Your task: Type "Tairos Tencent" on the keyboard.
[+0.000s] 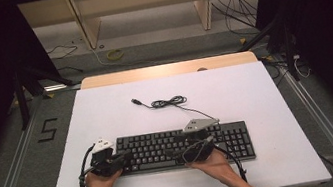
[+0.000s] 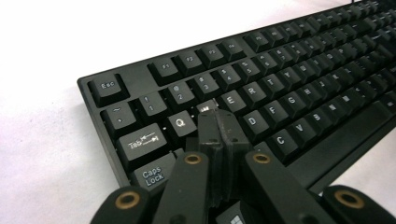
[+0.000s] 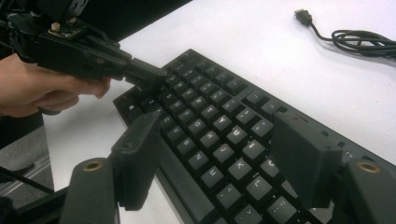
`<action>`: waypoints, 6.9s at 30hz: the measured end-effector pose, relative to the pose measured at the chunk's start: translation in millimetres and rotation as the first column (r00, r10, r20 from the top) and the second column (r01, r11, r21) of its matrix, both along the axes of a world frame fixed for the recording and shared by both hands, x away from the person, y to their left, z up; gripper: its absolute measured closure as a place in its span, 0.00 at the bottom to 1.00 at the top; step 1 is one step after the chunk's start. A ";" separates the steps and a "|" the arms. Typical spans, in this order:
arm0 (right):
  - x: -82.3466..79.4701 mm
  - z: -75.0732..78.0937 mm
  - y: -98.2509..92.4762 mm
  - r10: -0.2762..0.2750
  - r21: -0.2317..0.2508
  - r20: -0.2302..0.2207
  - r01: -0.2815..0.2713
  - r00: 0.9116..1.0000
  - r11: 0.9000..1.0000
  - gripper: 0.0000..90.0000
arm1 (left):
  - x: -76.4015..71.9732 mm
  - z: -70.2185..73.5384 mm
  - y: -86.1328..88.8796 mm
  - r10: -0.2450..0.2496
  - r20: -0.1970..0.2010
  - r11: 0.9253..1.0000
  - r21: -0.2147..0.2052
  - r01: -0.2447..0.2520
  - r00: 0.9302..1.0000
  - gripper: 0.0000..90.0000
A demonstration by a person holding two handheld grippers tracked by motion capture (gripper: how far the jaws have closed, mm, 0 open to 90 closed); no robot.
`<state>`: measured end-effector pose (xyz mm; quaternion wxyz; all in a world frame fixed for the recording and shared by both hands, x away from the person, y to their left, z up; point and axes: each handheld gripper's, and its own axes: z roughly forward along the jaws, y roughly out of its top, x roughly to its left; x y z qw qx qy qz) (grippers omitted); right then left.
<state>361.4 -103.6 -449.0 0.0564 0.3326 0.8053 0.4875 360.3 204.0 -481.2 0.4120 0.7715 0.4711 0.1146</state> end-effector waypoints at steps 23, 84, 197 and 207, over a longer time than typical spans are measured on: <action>7.1 1.0 2.2 -0.033 -0.018 0.012 0.033 0.999 0.999 0.46 | -4.9 3.2 -4.3 -0.012 0.019 1.000 -0.015 0.012 1.000 0.89; 34.4 -26.1 27.8 -0.054 -0.208 -0.044 0.044 0.998 0.977 1.00 | -23.8 16.0 2.5 -0.011 0.151 0.985 -0.169 0.037 0.988 0.33; 0.4 -3.6 -28.0 -0.072 -0.037 0.004 0.073 0.997 0.997 0.39 | 22.3 21.9 -27.9 -0.088 0.009 0.992 -0.086 0.088 0.996 0.74; 5.5 -5.3 -23.3 -0.082 -0.043 -0.002 0.082 0.997 0.996 0.41 | 13.5 25.2 -22.7 -0.098 0.030 0.986 -0.133 0.101 0.995 0.53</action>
